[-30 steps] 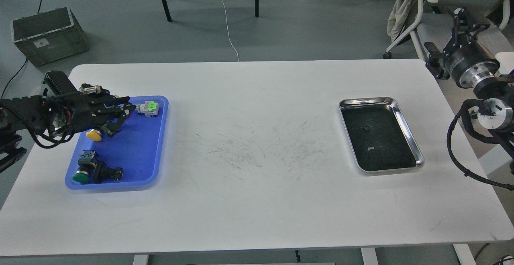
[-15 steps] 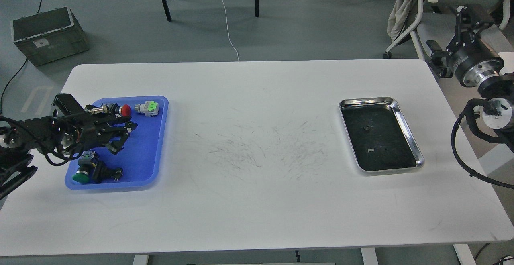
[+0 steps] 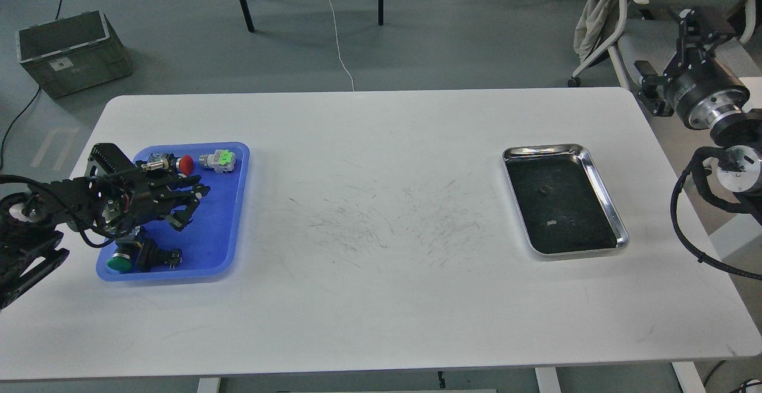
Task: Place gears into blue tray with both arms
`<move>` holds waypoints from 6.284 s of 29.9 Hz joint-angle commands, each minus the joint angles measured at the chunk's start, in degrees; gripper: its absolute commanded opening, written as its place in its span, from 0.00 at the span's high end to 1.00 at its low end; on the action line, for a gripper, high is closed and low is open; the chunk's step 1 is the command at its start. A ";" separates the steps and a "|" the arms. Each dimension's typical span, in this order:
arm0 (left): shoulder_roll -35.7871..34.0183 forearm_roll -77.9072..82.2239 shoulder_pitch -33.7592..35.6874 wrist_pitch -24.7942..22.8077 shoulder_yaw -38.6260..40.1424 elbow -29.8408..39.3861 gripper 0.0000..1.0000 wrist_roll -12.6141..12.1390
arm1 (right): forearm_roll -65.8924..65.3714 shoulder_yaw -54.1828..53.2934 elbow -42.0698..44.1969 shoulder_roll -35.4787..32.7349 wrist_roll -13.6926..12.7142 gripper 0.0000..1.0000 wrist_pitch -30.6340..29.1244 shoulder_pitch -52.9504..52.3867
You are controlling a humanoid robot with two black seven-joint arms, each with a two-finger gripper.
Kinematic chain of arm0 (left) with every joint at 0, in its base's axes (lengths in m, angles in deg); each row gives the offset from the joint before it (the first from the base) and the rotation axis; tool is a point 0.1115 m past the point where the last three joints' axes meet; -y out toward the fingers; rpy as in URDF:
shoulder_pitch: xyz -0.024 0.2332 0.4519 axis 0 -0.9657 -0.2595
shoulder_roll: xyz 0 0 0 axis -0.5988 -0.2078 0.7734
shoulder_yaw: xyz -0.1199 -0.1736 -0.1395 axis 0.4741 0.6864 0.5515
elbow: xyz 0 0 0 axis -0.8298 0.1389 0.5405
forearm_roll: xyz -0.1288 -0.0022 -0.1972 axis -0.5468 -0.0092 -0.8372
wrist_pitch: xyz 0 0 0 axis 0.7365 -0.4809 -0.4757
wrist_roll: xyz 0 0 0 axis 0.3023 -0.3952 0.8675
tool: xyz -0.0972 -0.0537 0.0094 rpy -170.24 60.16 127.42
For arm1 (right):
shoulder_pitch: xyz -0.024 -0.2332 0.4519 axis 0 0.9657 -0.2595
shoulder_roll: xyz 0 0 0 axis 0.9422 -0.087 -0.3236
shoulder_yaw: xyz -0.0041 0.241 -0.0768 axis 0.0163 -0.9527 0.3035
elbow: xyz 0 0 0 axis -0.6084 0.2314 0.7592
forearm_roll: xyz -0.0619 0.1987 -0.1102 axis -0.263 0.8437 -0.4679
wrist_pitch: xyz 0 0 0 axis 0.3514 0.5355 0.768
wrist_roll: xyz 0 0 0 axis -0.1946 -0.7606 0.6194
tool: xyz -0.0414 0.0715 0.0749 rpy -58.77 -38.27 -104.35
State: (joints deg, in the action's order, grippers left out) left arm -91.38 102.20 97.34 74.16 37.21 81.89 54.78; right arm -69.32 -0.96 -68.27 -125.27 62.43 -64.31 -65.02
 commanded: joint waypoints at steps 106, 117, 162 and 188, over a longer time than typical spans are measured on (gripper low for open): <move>-2.05 -110.83 10.81 -35.90 12.03 -13.41 0.03 0.00 | -63.73 61.35 15.64 16.18 -0.17 0.33 -6.26 -18.20; -2.05 -110.92 10.99 -35.81 12.03 -13.59 0.03 0.00 | -63.73 61.52 18.89 17.15 3.34 0.63 -6.35 -18.02; -5.39 -110.92 11.51 -36.08 13.35 -13.06 0.02 0.00 | -63.90 64.77 35.79 38.06 5.98 0.99 13.51 -30.68; -7.23 -111.54 11.95 -36.43 13.44 -12.89 0.02 0.00 | -65.57 64.16 6.15 38.06 9.14 0.99 26.88 -32.27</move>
State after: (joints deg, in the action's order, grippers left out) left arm -98.12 -9.39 109.08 37.73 50.65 68.95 54.78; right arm -133.97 63.27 -62.04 -87.21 71.45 -37.40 -99.09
